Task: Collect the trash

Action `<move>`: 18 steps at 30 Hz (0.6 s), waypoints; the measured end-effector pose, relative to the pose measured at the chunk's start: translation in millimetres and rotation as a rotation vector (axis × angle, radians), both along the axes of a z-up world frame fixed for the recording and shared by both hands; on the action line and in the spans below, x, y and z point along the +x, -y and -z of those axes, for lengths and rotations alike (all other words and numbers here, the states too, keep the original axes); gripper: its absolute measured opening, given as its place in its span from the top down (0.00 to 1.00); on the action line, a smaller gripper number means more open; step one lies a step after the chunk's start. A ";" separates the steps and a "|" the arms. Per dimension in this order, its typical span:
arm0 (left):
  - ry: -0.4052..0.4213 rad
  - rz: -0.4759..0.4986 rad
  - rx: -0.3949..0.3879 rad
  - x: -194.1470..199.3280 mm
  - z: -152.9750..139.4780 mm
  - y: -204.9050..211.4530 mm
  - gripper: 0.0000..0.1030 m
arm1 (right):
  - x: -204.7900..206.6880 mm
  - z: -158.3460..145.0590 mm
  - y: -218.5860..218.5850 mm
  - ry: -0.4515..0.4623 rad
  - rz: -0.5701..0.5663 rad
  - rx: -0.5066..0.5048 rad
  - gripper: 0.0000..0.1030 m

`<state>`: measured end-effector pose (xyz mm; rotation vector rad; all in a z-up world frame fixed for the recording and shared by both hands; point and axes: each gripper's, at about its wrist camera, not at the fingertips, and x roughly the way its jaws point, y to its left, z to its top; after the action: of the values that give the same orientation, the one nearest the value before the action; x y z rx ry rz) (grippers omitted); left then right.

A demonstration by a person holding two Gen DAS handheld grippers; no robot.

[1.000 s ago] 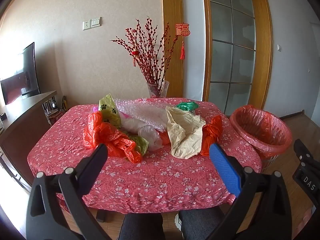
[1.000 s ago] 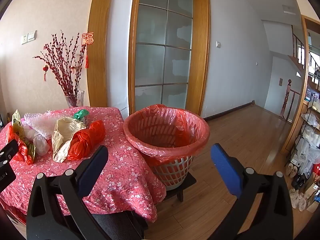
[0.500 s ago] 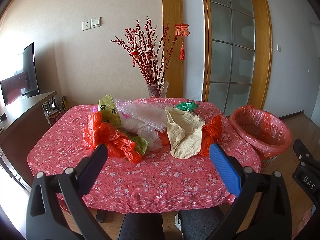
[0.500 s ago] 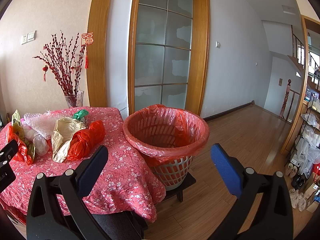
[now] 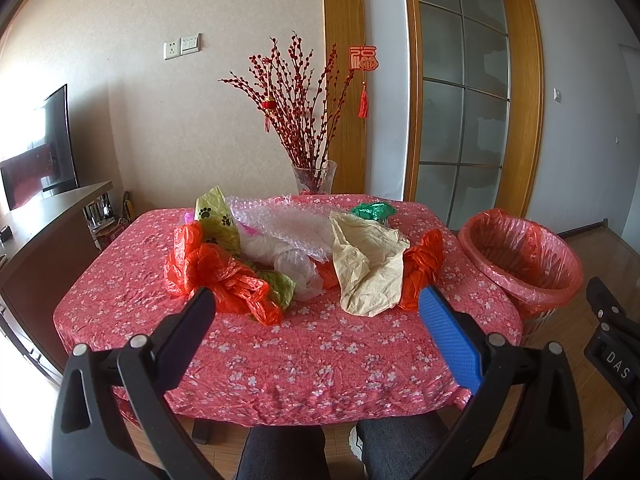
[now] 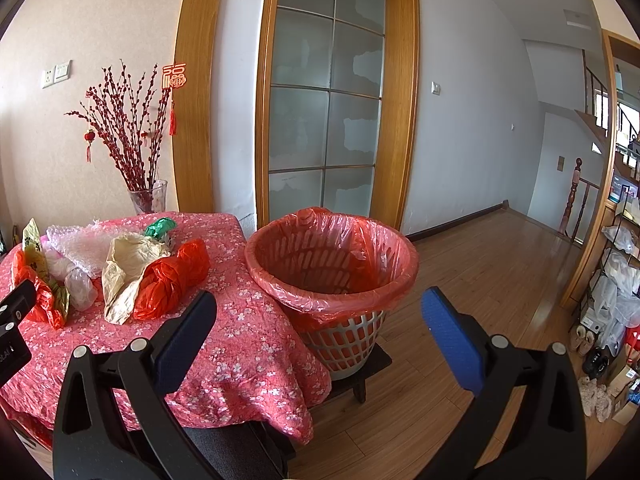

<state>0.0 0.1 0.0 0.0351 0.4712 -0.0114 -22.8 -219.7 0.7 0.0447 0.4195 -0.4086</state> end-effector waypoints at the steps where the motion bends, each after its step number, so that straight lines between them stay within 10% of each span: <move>1: 0.000 0.001 0.000 0.0 0.0 0.0 0.04 | 0.0 0.1 0.0 0.000 0.000 0.001 0.02; 18: -0.002 0.001 0.000 -2.2 -1.1 0.4 0.04 | 0.7 2.1 0.2 -0.002 0.000 0.000 0.02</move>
<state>-2.2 -0.3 1.1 0.0349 0.4733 -0.0126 -22.1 -219.9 -1.4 0.0444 0.4218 -0.4083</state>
